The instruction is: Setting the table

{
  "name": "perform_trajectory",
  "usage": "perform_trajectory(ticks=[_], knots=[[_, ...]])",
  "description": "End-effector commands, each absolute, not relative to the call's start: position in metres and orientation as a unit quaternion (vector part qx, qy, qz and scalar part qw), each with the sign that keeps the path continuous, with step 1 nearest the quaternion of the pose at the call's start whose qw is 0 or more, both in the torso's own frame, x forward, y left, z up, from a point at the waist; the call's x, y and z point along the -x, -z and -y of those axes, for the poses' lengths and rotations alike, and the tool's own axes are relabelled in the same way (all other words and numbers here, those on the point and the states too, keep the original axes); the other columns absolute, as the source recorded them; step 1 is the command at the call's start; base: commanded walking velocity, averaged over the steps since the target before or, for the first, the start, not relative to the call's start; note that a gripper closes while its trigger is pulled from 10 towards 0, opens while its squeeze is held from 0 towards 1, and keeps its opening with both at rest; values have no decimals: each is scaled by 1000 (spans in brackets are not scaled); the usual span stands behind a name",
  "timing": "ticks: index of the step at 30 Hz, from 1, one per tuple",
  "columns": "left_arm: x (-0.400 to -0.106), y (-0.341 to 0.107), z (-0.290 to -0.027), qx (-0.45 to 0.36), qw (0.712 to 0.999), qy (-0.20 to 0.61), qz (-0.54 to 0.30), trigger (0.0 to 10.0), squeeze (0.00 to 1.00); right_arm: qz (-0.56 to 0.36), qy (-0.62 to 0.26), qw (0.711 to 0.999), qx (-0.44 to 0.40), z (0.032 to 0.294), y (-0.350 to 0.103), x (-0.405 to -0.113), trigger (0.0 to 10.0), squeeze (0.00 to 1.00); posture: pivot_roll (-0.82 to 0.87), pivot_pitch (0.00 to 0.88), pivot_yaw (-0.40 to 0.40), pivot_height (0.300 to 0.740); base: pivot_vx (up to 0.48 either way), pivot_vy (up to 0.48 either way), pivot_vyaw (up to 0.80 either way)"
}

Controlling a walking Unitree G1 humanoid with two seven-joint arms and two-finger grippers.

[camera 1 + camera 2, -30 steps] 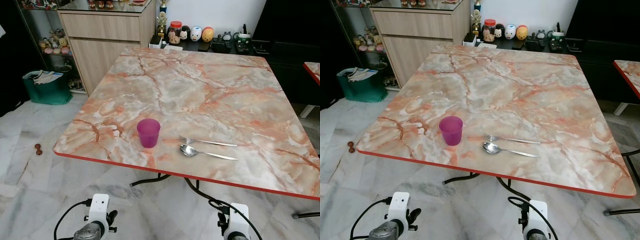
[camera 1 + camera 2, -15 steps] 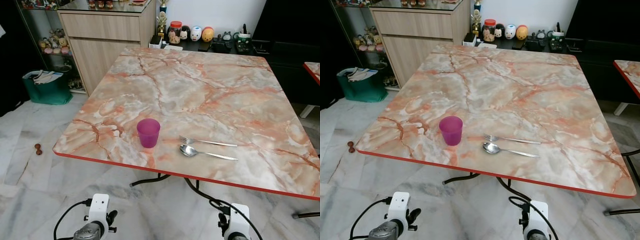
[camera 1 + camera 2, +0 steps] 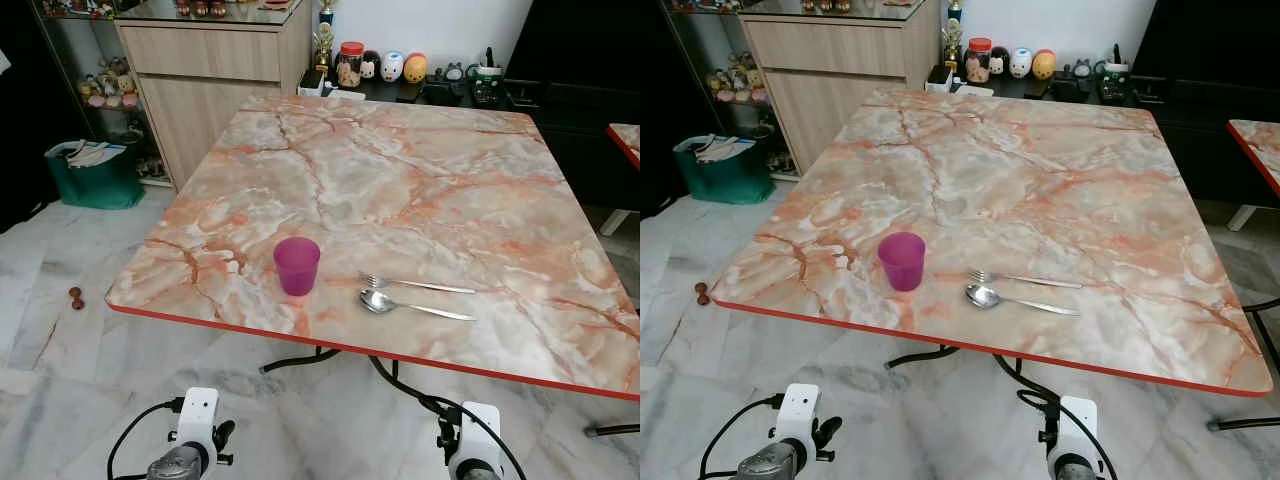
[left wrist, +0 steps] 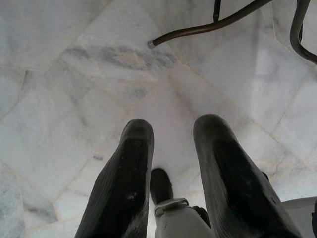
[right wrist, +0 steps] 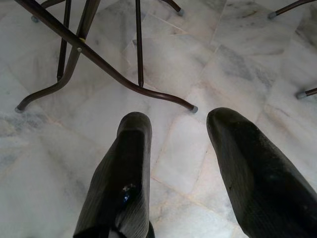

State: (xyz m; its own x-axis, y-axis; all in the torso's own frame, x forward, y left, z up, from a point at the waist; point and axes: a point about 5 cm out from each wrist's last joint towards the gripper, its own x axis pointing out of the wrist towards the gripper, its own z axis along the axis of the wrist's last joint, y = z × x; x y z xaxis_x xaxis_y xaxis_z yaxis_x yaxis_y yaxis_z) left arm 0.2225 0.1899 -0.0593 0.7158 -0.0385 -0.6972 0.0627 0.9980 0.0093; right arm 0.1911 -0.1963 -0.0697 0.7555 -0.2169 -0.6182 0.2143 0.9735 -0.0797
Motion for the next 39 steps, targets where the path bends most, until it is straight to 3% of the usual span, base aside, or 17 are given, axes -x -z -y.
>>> perform_trajectory(ticks=[1, 11, 22, 28, 35, 39], knots=[[-218, 62, -192, -19, 921, 29, -387, 10000, 0, -325, 115, 938, 2, 196, 69, -192, 10000, 0, -21, 0, -19, 740, 0, 0, 0], [-217, 63, -193, -21, 920, 29, -391, 10000, 0, -306, 102, 945, 47, 196, 65, -195, 10000, 0, -28, 0, -13, 740, 0, 0, 0], [-216, 64, -192, -20, 919, 30, -393, 10000, 0, -301, 114, 947, 25, 197, 64, -195, 10000, 0, -32, 0, -14, 740, 0, 0, 0], [-216, 64, -190, -17, 919, 29, -393, 10000, 0, -372, 126, 919, 17, 199, 75, -186, 10000, 0, -30, 0, -18, 740, 0, 0, 0], [-217, 63, -190, -15, 920, 22, -392, 10000, 0, -409, 124, 903, -38, 195, 82, -181, 10000, 0, -15, 0, -24, 740, 0, 0, 0], [-217, 64, -190, -14, 918, 20, -395, 10000, 0, -425, 99, 899, -17, 195, 83, -181, 10000, 0, -16, 0, -22, 740, 0, 0, 0]])
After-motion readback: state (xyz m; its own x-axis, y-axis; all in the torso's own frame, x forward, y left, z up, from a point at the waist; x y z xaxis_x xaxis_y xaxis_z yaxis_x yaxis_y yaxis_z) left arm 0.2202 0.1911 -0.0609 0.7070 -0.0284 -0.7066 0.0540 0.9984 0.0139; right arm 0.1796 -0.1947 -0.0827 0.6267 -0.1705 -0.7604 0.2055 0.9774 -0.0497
